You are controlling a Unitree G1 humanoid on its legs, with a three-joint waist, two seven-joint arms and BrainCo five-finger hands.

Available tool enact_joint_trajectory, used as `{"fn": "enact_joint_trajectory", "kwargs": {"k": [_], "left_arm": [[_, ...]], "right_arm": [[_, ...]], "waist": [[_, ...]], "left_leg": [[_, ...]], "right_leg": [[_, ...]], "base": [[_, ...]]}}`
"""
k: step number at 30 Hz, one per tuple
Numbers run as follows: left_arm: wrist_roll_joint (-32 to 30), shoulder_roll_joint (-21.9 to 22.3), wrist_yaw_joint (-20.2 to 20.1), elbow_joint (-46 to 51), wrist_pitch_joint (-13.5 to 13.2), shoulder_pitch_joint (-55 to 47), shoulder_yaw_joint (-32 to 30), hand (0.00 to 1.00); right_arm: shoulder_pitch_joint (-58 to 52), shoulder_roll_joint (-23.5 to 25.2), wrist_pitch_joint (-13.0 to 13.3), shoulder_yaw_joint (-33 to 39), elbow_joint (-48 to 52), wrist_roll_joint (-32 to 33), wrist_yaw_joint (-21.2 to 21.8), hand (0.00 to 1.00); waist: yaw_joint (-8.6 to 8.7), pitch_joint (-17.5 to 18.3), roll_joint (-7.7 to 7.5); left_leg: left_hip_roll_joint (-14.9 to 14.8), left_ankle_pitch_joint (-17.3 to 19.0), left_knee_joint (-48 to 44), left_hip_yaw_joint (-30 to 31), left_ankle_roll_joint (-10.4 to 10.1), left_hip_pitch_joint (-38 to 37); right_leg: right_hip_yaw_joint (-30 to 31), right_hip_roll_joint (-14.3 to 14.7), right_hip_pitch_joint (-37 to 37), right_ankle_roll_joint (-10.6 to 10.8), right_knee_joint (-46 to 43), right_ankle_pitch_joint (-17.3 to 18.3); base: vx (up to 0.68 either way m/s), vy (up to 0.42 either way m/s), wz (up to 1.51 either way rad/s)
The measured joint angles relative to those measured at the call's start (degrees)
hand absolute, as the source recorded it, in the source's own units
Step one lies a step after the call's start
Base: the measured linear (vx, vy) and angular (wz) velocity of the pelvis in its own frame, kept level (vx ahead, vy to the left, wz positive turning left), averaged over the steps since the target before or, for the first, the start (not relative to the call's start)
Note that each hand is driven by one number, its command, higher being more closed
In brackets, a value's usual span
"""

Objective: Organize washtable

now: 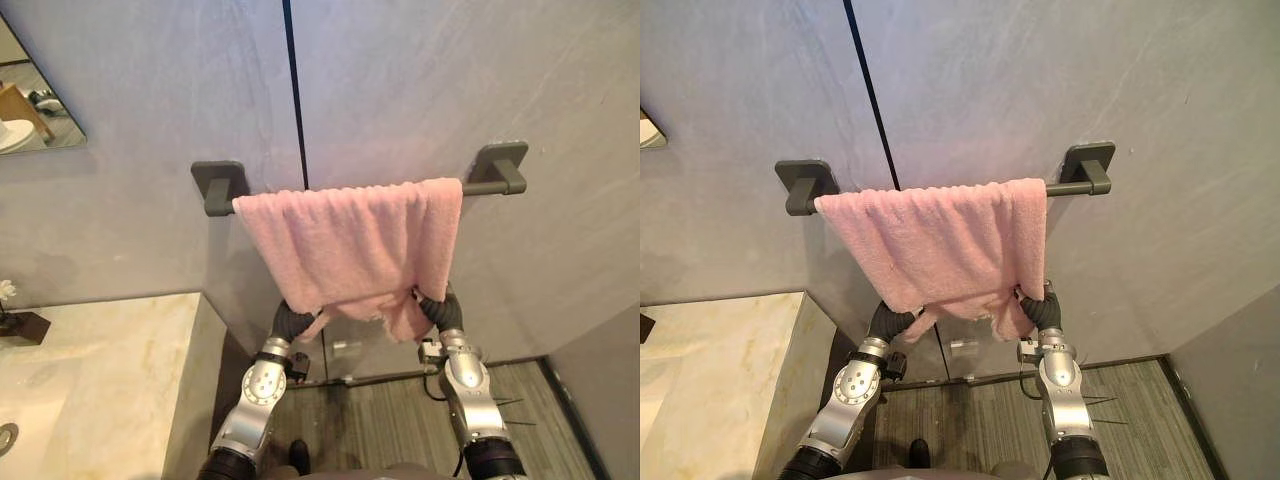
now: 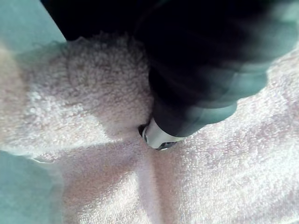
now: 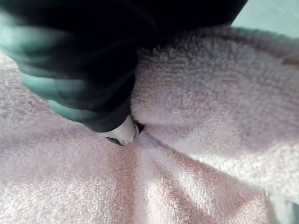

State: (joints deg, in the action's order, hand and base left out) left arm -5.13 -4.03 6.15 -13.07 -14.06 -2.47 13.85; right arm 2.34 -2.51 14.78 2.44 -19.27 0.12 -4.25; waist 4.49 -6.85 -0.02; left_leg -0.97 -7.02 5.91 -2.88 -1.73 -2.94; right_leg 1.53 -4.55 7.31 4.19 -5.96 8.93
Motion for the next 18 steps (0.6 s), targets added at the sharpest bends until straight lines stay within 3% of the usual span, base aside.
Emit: {"fn": "enact_joint_trajectory", "kwargs": {"k": [7, 8, 9, 18], "left_arm": [[0.2, 1.1, 0.0, -2.9, -0.3, 0.3, -1.6, 1.0], [0.3, 1.2, 0.0, -3.2, -0.3, 0.6, -1.8, 1.0], [0.5, 1.3, 0.0, -3.3, -0.3, 0.7, -2.0, 0.0], [3.0, 1.6, 0.3, -4.7, -0.3, 1.2, -6.1, 0.0]], "right_arm": [[4.5, 2.3, 0.4, 1.3, -6.8, 0.8, 0.1, 1.0], [5.1, 2.3, 0.4, 1.3, -7.4, 1.1, 0.3, 0.0], [5.2, 2.3, 0.4, 1.3, -7.6, 1.4, 0.3, 0.0], [4.9, 2.3, 0.3, 3.4, -8.6, 1.6, 0.5, 0.0]], "waist": [[0.9, -0.3, 0.66], [0.91, -0.4, 0.75], [0.9, -0.4, 0.76], [0.88, -1.3, -0.03]], "left_leg": [[0.2, 0.3, 0.0, 1.3, -0.2, -0.4], [0.2, 0.3, 0.0, 1.3, -0.2, -0.4], [0.2, 0.3, 0.0, 1.3, -0.2, -0.4], [0.4, 0.7, 0.1, 1.2, -0.3, -1.0]], "right_leg": [[-1.5, -0.2, 1.5, 0.0, 1.0, -0.1], [-1.5, -0.1, 1.6, 0.0, 1.0, -0.1], [-1.5, -0.1, 1.6, 0.0, 1.1, -0.1], [-1.9, -0.4, 2.8, 0.1, 2.0, -0.1]], "base": [[-0.02, -0.024, 0.1], [0.0, 0.0, 0.0], [0.0, 0.0, 0.0], [0.0, -0.008, 0.01]]}}
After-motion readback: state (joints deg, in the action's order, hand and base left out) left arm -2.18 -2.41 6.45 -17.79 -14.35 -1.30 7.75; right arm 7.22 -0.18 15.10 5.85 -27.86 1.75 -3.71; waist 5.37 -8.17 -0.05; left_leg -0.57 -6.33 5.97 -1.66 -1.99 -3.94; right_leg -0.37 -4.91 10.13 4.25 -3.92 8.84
